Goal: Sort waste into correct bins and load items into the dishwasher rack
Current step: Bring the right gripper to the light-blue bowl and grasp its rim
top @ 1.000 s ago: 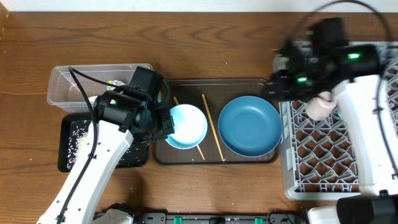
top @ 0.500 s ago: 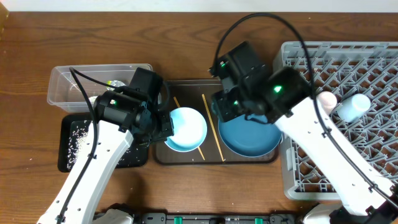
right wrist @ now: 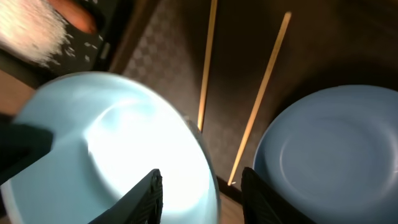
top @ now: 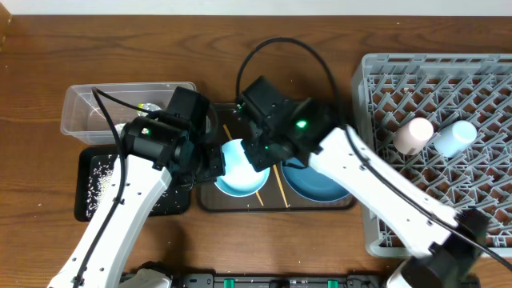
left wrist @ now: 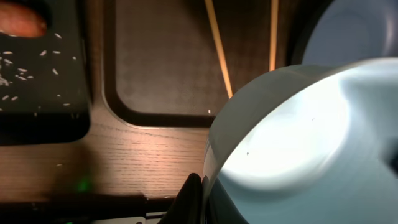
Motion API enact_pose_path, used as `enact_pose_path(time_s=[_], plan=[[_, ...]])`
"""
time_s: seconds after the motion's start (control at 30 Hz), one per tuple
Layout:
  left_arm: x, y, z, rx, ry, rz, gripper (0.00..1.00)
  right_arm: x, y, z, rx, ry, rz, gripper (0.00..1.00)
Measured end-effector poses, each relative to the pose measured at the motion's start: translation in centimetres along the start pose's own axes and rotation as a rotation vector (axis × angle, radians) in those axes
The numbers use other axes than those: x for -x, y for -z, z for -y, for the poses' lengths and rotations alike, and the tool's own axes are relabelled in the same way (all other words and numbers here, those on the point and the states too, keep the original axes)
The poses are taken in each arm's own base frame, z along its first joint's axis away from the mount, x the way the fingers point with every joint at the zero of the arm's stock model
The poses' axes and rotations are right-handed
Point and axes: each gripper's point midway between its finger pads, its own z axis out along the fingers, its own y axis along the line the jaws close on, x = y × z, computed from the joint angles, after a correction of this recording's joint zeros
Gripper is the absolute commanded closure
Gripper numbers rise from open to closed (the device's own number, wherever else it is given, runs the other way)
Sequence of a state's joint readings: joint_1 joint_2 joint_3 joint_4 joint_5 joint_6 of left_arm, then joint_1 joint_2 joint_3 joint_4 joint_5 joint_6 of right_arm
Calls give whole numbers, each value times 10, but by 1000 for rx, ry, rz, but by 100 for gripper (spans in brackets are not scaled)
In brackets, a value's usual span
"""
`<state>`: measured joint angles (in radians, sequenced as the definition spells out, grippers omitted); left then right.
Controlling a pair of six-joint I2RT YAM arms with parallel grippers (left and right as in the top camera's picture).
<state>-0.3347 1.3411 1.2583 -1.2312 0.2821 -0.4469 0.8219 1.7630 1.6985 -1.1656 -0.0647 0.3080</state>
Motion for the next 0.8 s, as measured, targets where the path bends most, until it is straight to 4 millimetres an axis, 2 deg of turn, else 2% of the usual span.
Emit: enact_pose_path(time_s=[0.17,0.43,0.5,0.6,0.8], plan=[[-1,0,1,-7,-7,-3,94,-4,-18,0,-17,4,-45,62],[0,0,0,0,-10,1,94,-2,-20,6,-51,5,-36,62],[0,0,0,0,-10,1,94,-2,-20,6,-55,7,-34,67],[0,0,0,0,-10,1,94,-1,-20,7,-62,9,-32,81],[0,0,-1,4,-10,3,94,0,-20,8,-66,10,-28,82]])
